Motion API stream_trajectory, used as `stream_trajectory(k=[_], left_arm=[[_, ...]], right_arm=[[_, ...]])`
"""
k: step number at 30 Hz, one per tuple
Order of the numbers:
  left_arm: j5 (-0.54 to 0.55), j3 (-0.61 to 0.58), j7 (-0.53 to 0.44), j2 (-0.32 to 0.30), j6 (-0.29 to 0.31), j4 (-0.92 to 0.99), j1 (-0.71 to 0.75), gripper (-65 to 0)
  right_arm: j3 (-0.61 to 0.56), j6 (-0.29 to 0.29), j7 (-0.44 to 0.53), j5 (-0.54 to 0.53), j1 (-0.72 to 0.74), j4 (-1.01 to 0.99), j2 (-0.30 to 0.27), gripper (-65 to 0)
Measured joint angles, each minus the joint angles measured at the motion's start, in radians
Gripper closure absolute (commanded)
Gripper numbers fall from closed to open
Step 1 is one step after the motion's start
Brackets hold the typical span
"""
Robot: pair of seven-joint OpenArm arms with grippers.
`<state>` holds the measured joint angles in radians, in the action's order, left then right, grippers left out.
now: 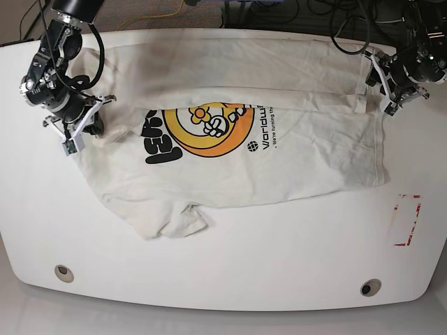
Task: Layout the t-shirt on the table in an organized manner, then fold the t-shirt properly
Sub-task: 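Hold the shoulders with both grippers and drag the shirt to straighten it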
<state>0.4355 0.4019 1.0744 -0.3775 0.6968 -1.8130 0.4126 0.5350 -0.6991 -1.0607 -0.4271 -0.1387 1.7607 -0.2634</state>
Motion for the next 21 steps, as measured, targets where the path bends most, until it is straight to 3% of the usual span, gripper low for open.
stream_trajectory(k=[7, 10, 15, 21], left_arm=[[0.189, -0.041, 0.064, 0.001, 0.0, -0.057, 0.0, -23.2], [0.218, -0.058, 0.076, 0.006, 0.0, -0.057, -0.004, -23.2], [0.195, -0.091, 0.077, 0.049, 0.0, -0.053, -0.003, -23.1], [0.074, -0.153, 0.067, 0.09, 0.0, -0.006, -0.006, -23.1]], right_arm=[[0.0, 0.0, 0.0, 0.001, -0.009, 0.0, 0.0, -0.2], [0.0, 0.0, 0.001, 0.001, -0.008, 0.0, -0.001, -0.2], [-0.001, 0.0, 0.001, 0.0, -0.007, 0.0, 0.003, -0.2], [-0.002, 0.002, 0.0, 0.003, -0.008, 0.0, 0.0, -0.2]])
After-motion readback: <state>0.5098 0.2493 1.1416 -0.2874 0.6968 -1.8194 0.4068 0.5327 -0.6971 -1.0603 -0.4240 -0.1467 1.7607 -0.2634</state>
